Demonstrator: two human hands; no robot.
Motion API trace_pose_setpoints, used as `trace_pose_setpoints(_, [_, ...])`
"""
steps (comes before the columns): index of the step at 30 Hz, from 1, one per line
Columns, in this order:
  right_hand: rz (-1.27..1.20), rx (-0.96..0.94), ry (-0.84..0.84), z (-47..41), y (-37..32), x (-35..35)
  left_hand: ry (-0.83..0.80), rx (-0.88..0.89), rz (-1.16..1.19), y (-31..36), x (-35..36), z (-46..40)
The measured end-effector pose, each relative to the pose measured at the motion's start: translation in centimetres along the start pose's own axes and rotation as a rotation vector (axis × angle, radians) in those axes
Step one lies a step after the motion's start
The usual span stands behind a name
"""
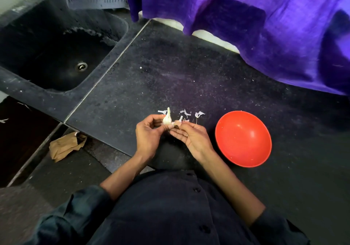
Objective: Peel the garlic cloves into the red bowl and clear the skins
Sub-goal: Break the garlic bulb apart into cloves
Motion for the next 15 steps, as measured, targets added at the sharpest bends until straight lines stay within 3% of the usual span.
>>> trace_pose_setpoints(3, [0.010, -0.036, 0.026, -0.1, -0.3, -0.6, 0.054, -0.037, 0.042, -0.2, -0.5, 0.1])
trace_pose_setpoints(11, [0.642, -0.206, 0.241, -0.5, -2.1, -1.3, 0.042, 0.019, -0.170, 0.5, -1.1, 0.1])
trace_pose_setpoints(15, [0.750, -0.230, 0.321, -0.1, -2.8, -1.2, 0.005, 0.070, -0.233, 1.3, -0.8, 0.1])
Point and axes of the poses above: each hand's wrist, its own z-axis away from the middle knuckle, its own x-axis out of the palm, y = z × x, the point moved 10 cm from there along -z, towards the middle knuckle, and after that the axes turned 13 degrees about x, right-handed, at the moved point
